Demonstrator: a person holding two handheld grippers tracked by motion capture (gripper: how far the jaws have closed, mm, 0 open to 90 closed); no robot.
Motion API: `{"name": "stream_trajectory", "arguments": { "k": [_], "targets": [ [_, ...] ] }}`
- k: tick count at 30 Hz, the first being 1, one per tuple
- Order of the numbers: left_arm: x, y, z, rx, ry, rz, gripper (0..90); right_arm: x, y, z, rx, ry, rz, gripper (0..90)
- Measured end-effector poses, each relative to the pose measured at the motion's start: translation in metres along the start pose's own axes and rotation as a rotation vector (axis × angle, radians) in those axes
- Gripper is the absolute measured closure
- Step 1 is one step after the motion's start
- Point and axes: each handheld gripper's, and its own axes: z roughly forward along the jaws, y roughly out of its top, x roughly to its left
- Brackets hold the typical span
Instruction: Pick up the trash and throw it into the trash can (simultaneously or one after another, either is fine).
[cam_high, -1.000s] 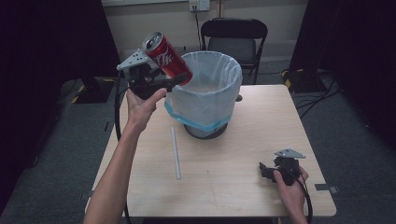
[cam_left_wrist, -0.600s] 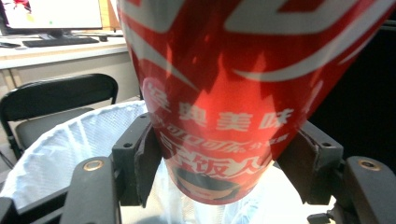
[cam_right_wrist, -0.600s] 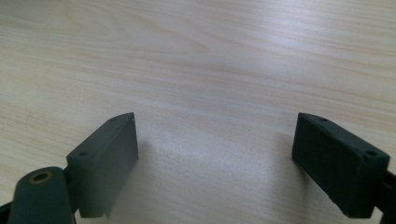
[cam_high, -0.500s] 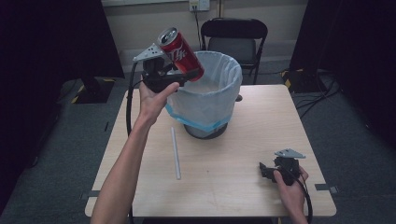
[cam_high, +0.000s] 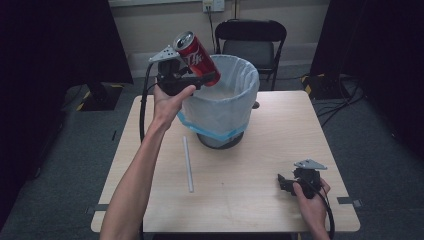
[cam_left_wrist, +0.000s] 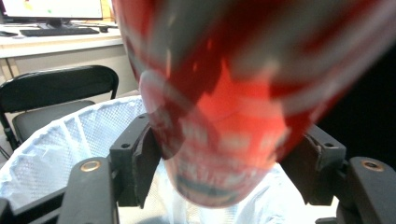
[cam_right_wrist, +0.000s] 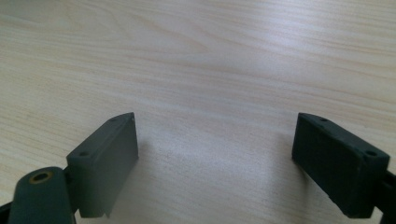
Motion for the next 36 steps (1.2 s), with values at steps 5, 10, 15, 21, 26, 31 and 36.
{"name": "stream_trajectory", "arguments": {
  "k": [5,10,15,21,26,31,36],
  "targets": [
    [0.000,0.000,0.001,-0.002,-0.003,-0.006,28.6,0.000,0.000,0.000,0.000,0.000,0.000,13.5],
    [0.001,0.001,0.004,0.018,0.008,-0.007,22.9,0.000,0.000,0.000,0.000,0.000,0.000,13.6],
    [-0.001,0.002,0.003,0.015,0.007,-0.004,22.5,0.000,0.000,0.000,0.000,0.001,-0.001,13.4],
    [-0.002,0.002,-0.003,0.018,0.016,-0.005,17.6,0.000,0.000,0.000,0.000,0.001,-0.001,13.4],
    [-0.004,0.003,-0.013,0.014,0.011,-0.004,16.9,0.000,0.000,0.000,0.000,0.001,-0.001,13.4],
    [-0.004,0.001,-0.030,0.010,0.022,-0.004,16.9,0.000,0.000,0.000,0.000,0.001,-0.001,13.4],
    [-0.003,-0.006,-0.054,0.010,0.045,0.011,17.3,0.000,0.000,0.000,0.000,0.001,-0.001,13.4]
  ]
}}
